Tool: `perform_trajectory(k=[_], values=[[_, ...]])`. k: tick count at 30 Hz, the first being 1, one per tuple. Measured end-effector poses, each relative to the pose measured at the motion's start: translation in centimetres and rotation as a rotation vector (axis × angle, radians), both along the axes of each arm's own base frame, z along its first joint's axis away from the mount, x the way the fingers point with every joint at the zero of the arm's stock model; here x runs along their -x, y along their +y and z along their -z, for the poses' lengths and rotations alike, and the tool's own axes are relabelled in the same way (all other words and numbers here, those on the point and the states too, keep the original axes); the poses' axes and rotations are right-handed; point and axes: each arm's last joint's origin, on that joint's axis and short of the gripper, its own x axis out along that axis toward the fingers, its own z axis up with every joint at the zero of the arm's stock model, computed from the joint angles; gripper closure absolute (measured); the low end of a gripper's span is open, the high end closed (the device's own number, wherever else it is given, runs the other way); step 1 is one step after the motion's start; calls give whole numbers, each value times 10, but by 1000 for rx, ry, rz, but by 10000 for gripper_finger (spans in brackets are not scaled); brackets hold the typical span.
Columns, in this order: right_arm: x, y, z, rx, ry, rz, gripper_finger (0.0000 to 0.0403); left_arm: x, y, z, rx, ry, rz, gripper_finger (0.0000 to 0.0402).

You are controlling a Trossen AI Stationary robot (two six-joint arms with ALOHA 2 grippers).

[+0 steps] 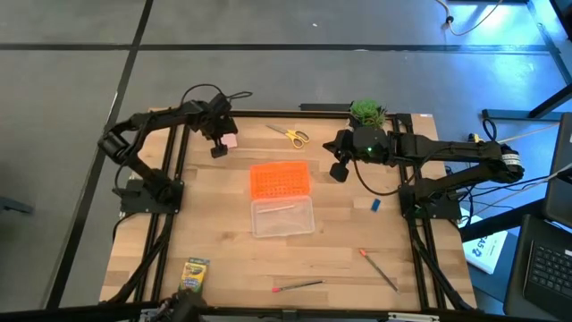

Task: Pack school essentials
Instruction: Put the pink sticky notes into the supply box

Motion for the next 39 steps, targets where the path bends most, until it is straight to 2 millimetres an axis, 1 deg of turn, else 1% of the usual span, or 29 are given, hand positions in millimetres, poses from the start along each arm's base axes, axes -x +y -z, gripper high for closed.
perform_trajectory(k=[6,10,18,25,29,35,39], values=[[0,0,0,0,0,0,383,8,9,4,17,-17,-30,2],[0,0,0,0,0,0,383,5,12,11,19,-6,0,3],[0,0,0,0,0,0,383,1,19,29,40,8,2,2],[0,0,0,0,0,0,383,1,26,34,19,1,12,3],[0,0,0,0,0,0,383,-1,27,31,29,9,17,2],[0,0,0,0,0,0,383,-8,37,7,10,22,21,3],[0,0,0,0,0,0,383,-9,39,0,7,37,67,2]])
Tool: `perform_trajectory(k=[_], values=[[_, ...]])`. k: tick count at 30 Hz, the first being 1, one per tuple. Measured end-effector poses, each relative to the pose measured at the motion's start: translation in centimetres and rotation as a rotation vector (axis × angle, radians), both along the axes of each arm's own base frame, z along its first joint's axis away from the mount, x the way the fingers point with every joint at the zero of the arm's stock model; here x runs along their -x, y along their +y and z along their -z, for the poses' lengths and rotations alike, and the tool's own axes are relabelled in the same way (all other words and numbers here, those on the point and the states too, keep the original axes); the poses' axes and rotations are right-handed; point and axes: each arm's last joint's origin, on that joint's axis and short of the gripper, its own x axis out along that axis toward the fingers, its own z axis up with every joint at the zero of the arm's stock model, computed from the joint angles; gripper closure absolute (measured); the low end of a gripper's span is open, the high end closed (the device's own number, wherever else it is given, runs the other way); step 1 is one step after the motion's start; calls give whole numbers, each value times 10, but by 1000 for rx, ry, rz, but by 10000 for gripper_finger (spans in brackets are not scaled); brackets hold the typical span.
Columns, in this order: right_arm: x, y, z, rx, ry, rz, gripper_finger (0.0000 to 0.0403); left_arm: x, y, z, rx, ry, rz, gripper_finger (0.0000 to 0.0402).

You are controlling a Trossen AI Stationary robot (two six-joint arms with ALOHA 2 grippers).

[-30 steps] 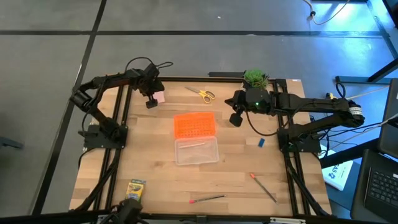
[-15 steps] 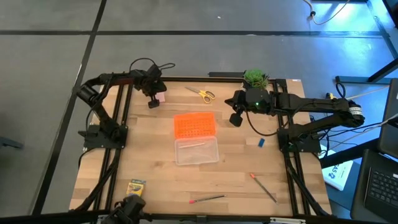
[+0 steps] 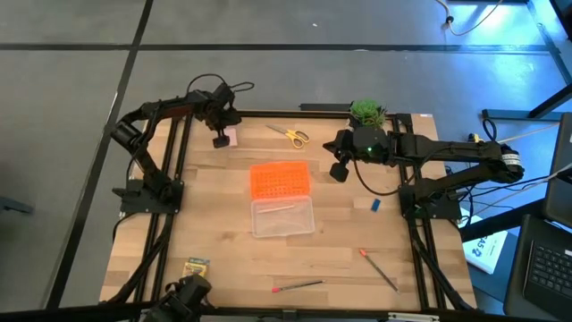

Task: Pack school essentials
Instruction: Put the pink sticky notes into the supply box

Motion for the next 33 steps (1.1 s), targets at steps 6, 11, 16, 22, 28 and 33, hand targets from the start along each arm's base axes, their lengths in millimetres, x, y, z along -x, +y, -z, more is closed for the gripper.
perform_trajectory(k=[6,11,16,22,28,33], values=[[0,0,0,0,0,-1,383,3,-1,0,21,19,38,2],[0,0,0,0,0,-1,383,5,3,3,28,16,34,2],[0,0,0,0,0,-1,383,5,7,16,65,31,29,2],[0,0,0,0,0,0,383,3,10,27,86,40,46,2],[0,0,0,0,0,0,383,2,11,32,96,50,47,2],[0,0,0,0,0,0,383,3,11,32,92,59,36,3]])
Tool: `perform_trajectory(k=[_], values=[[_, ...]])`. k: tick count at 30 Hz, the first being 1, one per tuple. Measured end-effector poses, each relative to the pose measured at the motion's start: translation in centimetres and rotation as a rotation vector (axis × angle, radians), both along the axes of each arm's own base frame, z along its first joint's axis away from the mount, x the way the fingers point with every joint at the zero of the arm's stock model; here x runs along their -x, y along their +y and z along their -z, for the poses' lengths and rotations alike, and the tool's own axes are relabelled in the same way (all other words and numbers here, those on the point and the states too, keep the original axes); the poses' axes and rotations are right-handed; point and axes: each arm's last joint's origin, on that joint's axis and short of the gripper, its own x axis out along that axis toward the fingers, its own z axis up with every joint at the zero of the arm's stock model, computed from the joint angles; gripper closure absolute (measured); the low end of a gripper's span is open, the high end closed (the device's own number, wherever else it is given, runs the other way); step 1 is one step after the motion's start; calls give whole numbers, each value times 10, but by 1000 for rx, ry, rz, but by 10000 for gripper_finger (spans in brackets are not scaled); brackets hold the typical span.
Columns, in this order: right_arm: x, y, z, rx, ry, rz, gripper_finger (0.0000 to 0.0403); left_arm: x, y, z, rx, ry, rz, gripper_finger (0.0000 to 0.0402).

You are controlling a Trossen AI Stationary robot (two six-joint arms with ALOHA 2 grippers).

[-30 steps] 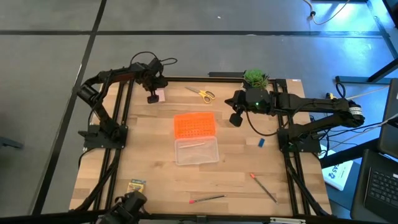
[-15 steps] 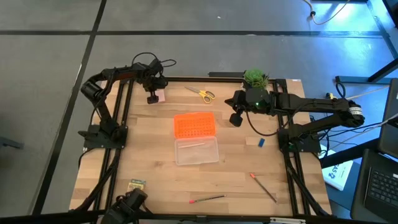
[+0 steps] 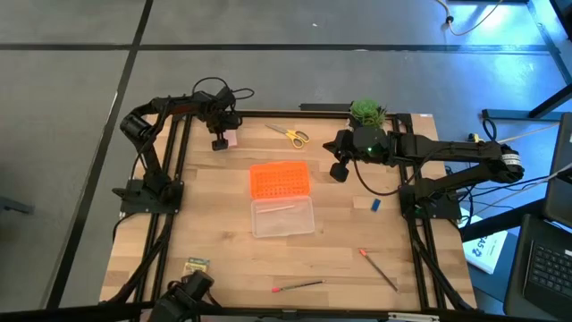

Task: Pack school essentials
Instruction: Put the pink sticky notes into the supply box

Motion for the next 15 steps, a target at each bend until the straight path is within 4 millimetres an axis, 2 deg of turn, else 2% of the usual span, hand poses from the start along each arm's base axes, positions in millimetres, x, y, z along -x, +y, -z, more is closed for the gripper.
perform_trajectory(k=[15], values=[[0,0,0,0,0,0,383,-3,-4,3,-23,1,5,15]])
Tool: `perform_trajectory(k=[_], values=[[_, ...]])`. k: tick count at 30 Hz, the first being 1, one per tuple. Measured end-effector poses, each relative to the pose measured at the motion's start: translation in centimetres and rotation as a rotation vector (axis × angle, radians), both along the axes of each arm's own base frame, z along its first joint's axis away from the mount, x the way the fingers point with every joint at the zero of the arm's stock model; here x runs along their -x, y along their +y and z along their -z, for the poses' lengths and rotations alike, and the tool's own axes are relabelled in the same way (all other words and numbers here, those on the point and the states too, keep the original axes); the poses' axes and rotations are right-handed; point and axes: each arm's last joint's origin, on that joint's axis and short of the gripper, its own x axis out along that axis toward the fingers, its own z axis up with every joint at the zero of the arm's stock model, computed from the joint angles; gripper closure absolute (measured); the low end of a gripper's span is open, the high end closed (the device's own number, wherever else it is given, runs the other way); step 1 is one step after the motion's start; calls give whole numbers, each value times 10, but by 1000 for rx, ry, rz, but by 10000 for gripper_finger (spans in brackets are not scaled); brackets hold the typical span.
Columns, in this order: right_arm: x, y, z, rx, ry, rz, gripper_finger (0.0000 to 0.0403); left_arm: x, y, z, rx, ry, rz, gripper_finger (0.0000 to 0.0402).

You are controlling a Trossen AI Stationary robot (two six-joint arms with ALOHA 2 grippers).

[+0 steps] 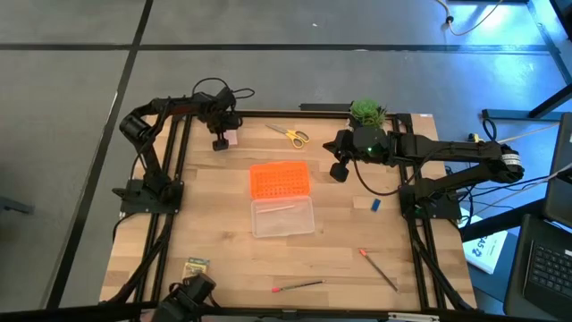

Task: Pack school essentials
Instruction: Put the pink sticky notes into the supply box

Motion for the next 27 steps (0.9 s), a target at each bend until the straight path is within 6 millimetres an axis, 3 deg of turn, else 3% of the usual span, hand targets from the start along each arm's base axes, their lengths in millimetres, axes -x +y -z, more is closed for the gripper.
perform_trajectory(k=[15,20,27], values=[[0,0,0,0,0,0,383,-7,-9,2,-4,28,-90,86],[0,0,0,0,0,0,383,-12,-17,-8,-15,3,-103,107],[0,0,0,0,0,0,383,-17,-34,-37,-67,-41,-132,115]])
